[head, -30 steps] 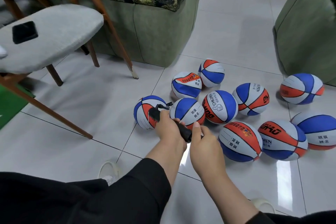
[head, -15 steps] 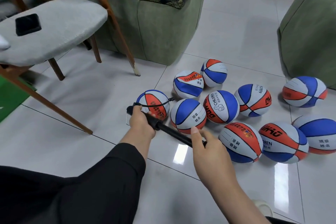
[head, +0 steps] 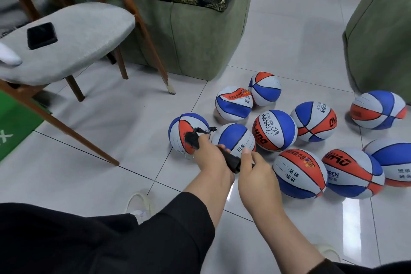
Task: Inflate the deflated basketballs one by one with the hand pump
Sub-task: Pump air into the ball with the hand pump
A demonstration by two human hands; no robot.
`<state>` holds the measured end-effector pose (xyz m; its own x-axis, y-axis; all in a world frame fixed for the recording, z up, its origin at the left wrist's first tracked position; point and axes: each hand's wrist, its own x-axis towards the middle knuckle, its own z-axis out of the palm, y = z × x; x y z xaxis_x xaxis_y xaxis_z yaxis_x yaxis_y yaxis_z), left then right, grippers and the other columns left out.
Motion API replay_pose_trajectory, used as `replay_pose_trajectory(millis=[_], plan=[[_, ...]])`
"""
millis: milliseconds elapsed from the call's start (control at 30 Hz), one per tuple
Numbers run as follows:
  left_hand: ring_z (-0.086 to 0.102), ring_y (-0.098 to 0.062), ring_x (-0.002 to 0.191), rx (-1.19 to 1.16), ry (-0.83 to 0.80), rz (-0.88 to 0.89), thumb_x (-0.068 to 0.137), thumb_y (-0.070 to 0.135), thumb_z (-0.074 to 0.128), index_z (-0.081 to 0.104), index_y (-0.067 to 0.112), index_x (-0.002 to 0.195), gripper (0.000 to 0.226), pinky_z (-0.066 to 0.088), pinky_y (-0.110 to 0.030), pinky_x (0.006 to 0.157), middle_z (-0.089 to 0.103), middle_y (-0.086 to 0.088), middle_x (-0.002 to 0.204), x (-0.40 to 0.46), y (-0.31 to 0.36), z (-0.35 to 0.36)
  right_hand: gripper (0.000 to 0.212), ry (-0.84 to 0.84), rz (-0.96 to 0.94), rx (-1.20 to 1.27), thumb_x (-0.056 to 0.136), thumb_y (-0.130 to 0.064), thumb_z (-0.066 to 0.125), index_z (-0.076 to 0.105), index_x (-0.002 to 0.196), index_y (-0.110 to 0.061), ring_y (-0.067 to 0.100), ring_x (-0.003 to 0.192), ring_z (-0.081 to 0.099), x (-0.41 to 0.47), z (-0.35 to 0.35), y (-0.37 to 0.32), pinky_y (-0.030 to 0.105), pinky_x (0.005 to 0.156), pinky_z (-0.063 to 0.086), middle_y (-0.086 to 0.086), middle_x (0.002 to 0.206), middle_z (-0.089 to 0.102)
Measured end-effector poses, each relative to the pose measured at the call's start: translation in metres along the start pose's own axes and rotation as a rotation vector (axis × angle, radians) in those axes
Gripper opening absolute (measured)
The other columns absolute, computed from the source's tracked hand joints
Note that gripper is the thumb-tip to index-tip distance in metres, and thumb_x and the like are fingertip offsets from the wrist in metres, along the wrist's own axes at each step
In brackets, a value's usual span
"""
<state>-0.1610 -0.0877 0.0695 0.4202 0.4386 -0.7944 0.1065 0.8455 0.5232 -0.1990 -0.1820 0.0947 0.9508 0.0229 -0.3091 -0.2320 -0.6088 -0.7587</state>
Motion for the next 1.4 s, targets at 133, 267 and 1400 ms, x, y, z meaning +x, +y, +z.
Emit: replay_pose_trajectory(millis=[133, 267, 1400], plan=[[0.051, -0.016, 0.05, -0.008, -0.026, -0.033, 0.091, 0.039, 0.063, 0.058, 0.014, 0.086, 0.026, 0.052, -0.028, 0.061, 0.053, 0.003, 0.054, 0.011, 0.007, -0.01, 0.05, -0.087, -0.028, -0.085, 0.1, -0.064, 0.028, 0.061, 0.117, -0.03, 0.024, 0.094, 0.061, -0.005, 0.007, -0.002, 0.038, 0.079, 0.05, -0.003, 0.103, 0.066], [0.049, -0.014, 0.048, 0.012, 0.016, -0.038, 0.096, 0.032, 0.062, 0.055, 0.017, 0.082, 0.022, 0.051, -0.025, 0.058, 0.052, 0.003, 0.057, 0.019, 0.03, -0.02, 0.048, -0.109, -0.031, -0.1, 0.101, -0.063, 0.03, 0.06, 0.122, -0.03, 0.02, 0.094, 0.057, -0.014, 0.0, -0.004, 0.036, 0.082, 0.048, -0.008, 0.094, 0.059], [0.049, -0.015, 0.047, -0.04, -0.002, -0.005, 0.096, 0.035, 0.061, 0.054, 0.019, 0.083, 0.023, 0.053, -0.026, 0.06, 0.052, 0.003, 0.054, 0.023, 0.042, -0.011, 0.045, -0.069, -0.01, -0.028, 0.099, -0.064, 0.032, 0.062, 0.116, -0.034, 0.019, 0.1, 0.061, -0.011, -0.015, -0.005, 0.038, 0.086, 0.05, -0.009, 0.103, 0.068]])
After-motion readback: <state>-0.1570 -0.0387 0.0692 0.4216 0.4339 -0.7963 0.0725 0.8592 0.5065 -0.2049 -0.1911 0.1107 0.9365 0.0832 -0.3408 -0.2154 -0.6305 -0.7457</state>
